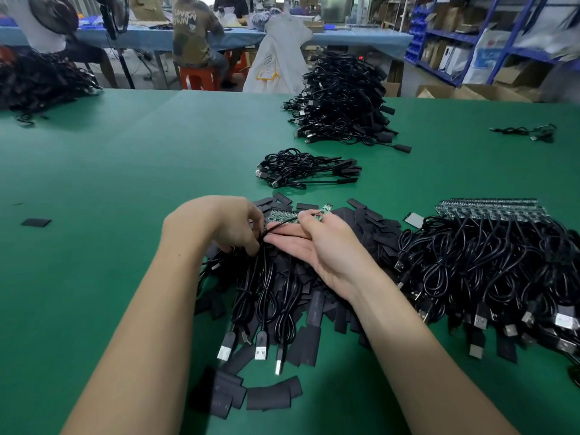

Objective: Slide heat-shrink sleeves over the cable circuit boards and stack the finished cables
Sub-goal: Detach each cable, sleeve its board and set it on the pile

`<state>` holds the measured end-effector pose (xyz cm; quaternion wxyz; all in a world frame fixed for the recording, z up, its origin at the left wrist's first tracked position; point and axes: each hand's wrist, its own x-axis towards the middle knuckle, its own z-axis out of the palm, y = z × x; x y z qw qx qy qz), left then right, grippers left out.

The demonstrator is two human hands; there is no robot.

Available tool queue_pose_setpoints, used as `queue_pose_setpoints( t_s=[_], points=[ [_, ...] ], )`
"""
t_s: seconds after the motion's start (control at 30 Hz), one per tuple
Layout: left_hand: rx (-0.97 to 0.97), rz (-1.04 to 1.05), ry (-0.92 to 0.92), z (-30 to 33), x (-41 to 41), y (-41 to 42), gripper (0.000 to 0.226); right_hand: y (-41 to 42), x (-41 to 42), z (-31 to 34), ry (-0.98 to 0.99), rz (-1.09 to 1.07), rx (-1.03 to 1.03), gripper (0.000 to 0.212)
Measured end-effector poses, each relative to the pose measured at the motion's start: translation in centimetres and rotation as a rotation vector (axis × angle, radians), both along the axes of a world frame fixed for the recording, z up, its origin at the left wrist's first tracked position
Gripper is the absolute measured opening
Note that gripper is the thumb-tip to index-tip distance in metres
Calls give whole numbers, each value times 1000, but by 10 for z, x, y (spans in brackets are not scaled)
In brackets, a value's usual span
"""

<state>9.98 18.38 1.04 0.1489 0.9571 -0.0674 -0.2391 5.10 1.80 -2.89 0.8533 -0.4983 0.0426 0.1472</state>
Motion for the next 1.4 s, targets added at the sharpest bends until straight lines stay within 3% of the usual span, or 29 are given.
queue_pose_setpoints(
  t_s=[0.1, 0.17, 0.47, 0.63, 0.73, 0.87, 0.93, 1.0, 1.1, 1.2, 1.3, 1.4],
  points=[
    [27, -38, -73, 6, -2, 3, 20, -6, 0, 3, 103, -17, 214, 15],
    [7, -60, -94, 11, -3, 4, 18, -8, 2, 4, 125, -61, 249, 21],
    [31, -81, -121, 25, -7, 7, 14, -26, 6, 3, -36, -160, -237, 6],
    [0, -25, 4, 25, -9, 3, 31, -23, 2, 3, -49, -135, -264, 5],
    [26, -4, 12, 30, -12, 2, 25, -22, 2, 5, -69, -120, -262, 5],
    [35, -30, -118, 38, -15, 3, 17, -28, 3, 9, -113, -113, -268, 3],
    [-23, -56, -55, 38, -18, 0, 15, -35, 4, 11, -116, -127, -283, 5],
    [-28, -87, -16, 37, -20, -7, 28, -43, 6, 10, -106, -141, -334, 6],
    [-153, -100, -172, 30, -17, -21, 45, -48, 7, 9, -97, -116, -370, 10],
    [-434, -94, -248, 19, -15, -40, 36, -52, 8, 9, -141, -83, -502, 16],
    [-564, -133, -243, 5, -13, -51, 17, -61, 8, 12, -209, -16, -665, 24],
    [-602, -92, -286, -3, -8, -52, 10, -76, 8, 16, -333, -28, -1036, 23]
  ],
)
